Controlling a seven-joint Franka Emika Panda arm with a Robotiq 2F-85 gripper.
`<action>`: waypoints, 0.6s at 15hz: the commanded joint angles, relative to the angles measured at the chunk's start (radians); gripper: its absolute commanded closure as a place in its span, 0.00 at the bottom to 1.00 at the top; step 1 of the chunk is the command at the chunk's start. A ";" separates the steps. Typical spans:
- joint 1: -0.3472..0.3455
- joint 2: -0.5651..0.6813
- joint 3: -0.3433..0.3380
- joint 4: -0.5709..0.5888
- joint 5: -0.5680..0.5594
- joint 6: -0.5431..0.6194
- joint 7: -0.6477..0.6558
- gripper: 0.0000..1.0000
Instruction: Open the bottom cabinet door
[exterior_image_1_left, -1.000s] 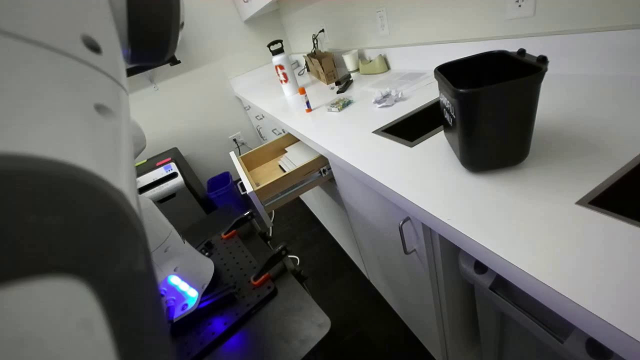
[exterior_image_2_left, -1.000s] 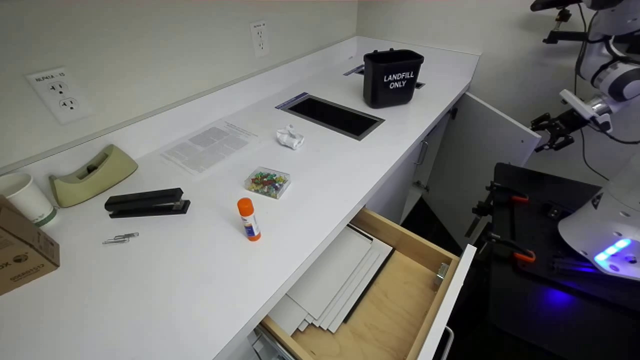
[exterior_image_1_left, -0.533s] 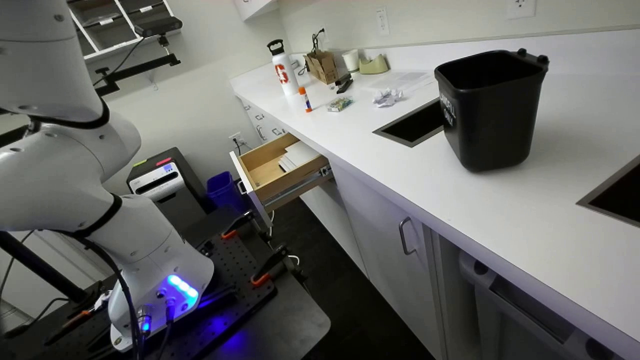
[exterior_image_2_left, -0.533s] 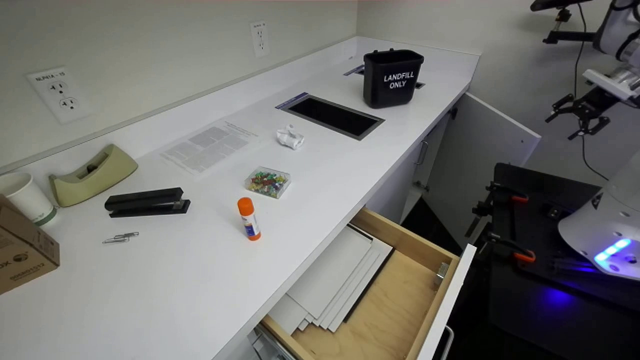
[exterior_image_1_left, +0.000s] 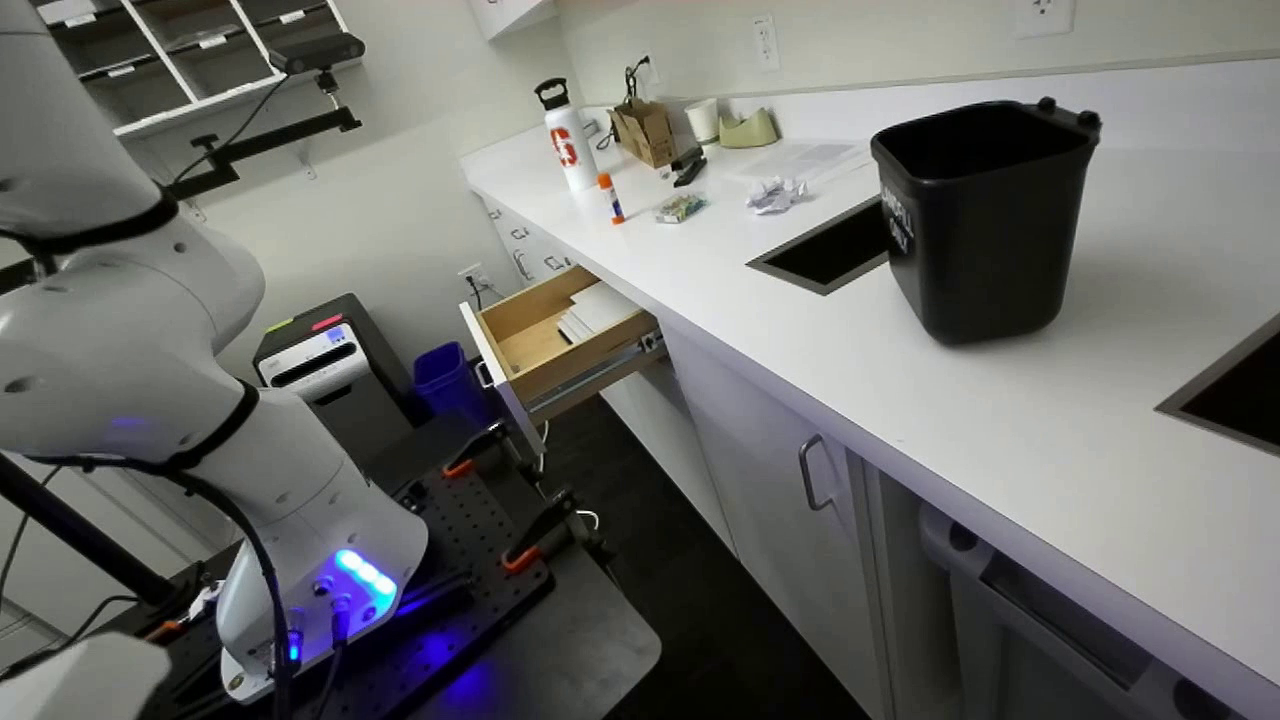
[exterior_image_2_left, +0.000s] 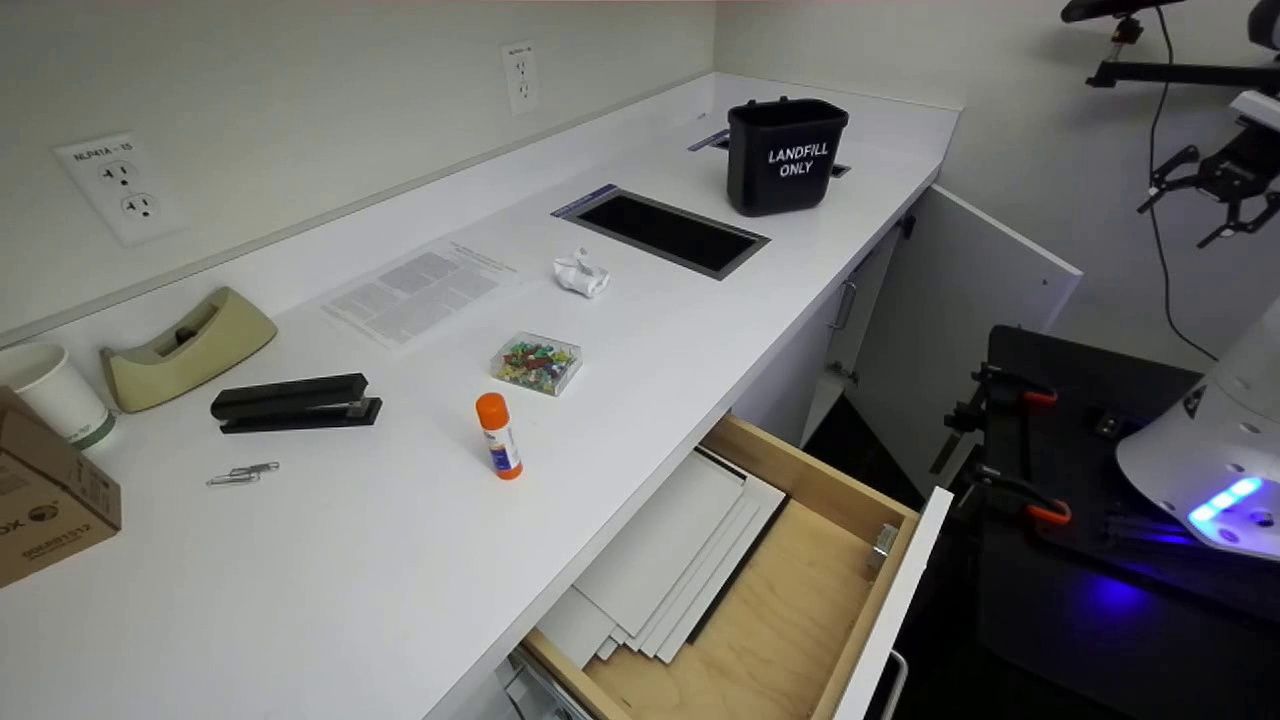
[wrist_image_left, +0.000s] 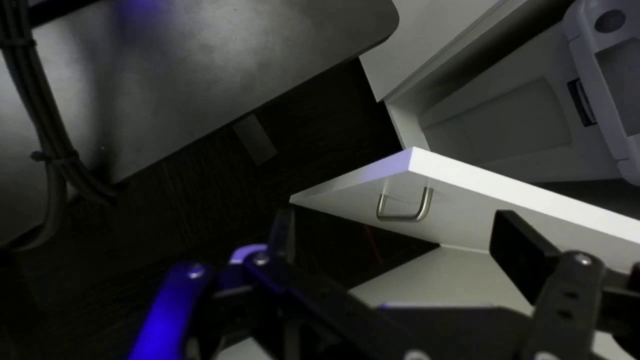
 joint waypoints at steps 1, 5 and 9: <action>0.117 -0.244 -0.097 -0.063 -0.159 0.077 0.019 0.00; 0.035 -0.437 0.026 -0.056 -0.334 0.061 0.011 0.00; -0.109 -0.631 0.268 -0.103 -0.459 -0.026 0.064 0.00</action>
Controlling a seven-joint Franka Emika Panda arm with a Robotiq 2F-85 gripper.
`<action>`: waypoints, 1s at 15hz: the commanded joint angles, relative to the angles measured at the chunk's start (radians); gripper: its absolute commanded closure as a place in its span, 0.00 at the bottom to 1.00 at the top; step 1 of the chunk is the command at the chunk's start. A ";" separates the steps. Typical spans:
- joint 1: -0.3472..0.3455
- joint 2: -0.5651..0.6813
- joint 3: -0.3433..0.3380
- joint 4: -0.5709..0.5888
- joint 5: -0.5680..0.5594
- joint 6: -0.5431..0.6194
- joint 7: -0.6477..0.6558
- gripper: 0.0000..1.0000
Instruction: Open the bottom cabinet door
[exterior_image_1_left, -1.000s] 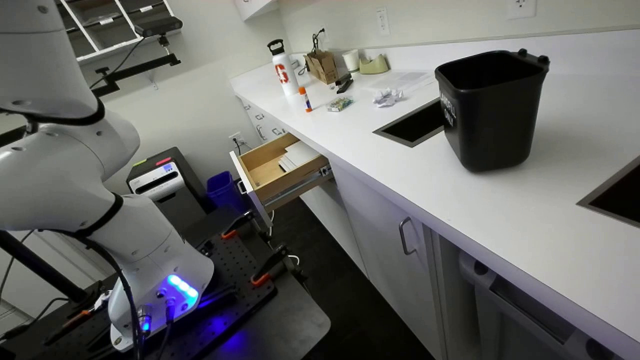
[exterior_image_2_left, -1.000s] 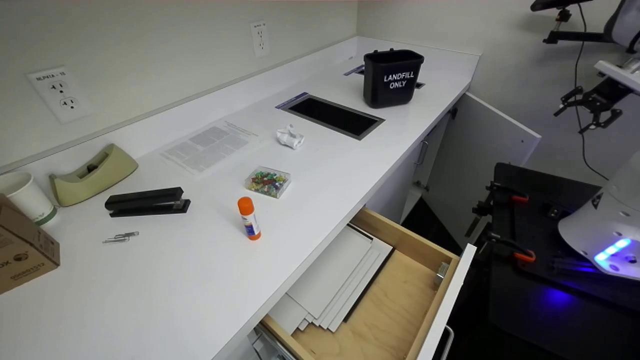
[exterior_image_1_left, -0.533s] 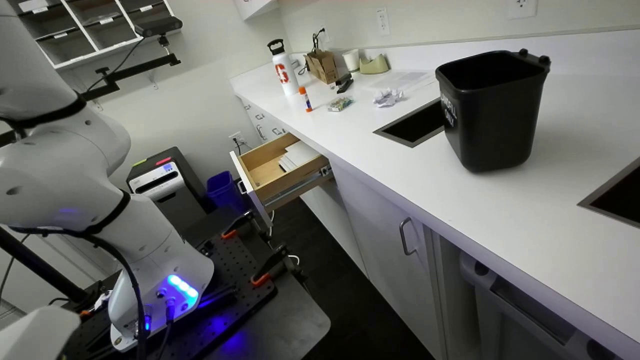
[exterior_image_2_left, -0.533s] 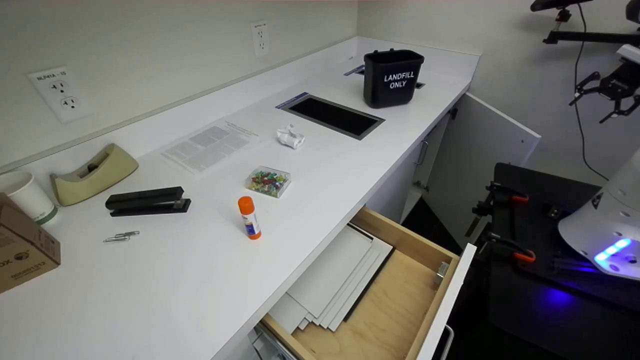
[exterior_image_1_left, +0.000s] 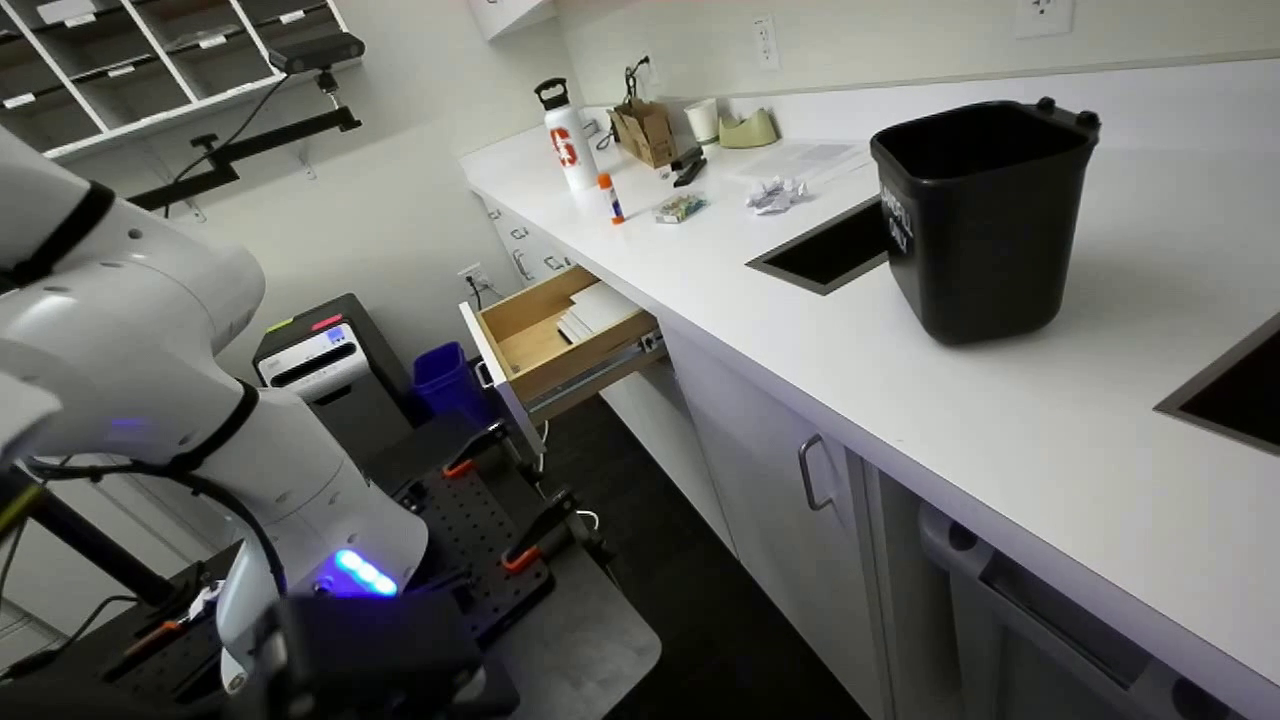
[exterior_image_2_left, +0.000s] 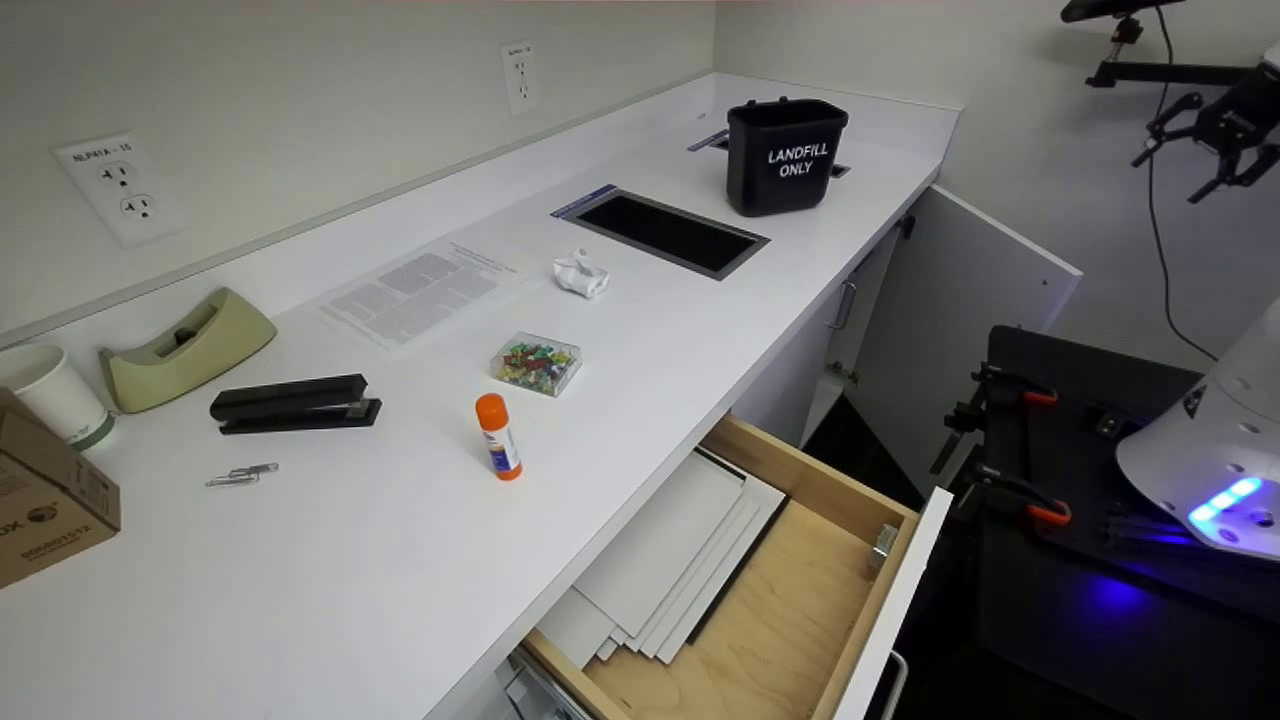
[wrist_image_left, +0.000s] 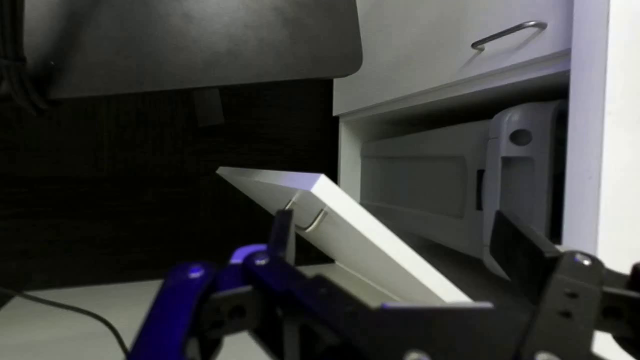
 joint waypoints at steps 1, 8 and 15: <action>-0.132 -0.227 0.209 -0.079 -0.090 -0.102 0.086 0.00; -0.148 -0.188 0.225 -0.067 -0.048 -0.093 0.039 0.00; -0.118 -0.344 0.484 -0.081 -0.081 -0.118 -0.030 0.00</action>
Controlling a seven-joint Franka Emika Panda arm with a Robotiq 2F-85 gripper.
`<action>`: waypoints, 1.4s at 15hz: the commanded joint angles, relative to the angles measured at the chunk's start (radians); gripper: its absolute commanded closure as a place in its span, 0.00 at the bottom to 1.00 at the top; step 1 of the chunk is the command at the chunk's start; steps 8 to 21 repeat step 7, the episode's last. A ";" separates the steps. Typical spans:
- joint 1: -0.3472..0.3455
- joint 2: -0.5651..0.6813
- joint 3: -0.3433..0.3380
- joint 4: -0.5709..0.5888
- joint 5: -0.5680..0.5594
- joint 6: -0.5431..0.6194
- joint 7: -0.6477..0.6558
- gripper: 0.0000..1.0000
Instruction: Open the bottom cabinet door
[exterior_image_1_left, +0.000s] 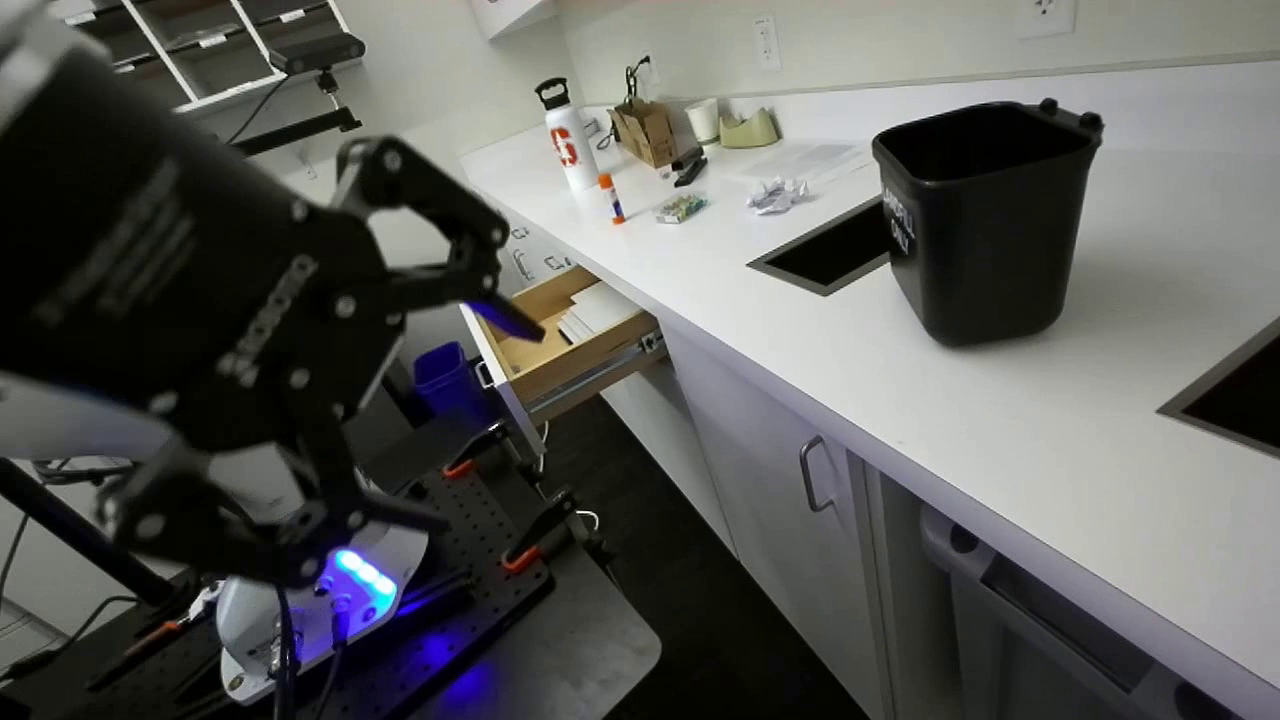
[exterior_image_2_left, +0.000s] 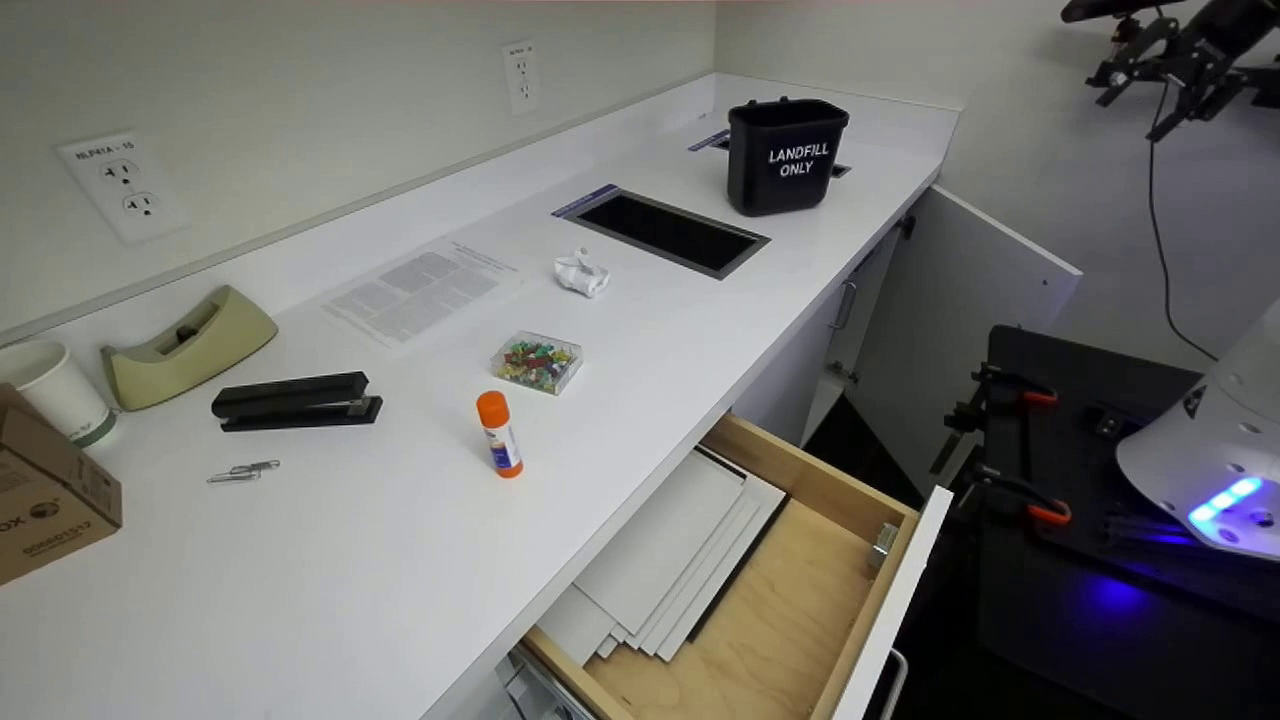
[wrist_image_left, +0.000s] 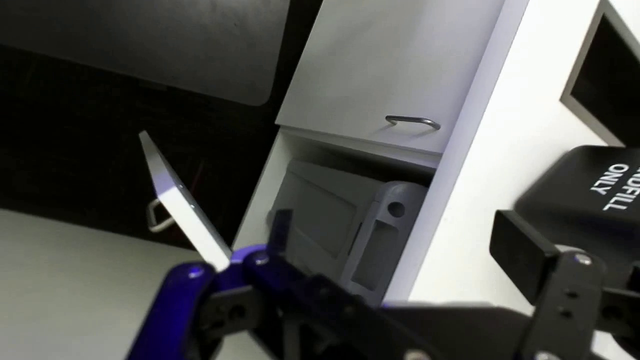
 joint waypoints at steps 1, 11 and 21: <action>0.002 -0.094 0.145 -0.020 -0.028 -0.022 -0.018 0.00; 0.047 -0.167 0.257 -0.045 -0.013 -0.015 -0.046 0.00; 0.047 -0.167 0.257 -0.045 -0.013 -0.015 -0.046 0.00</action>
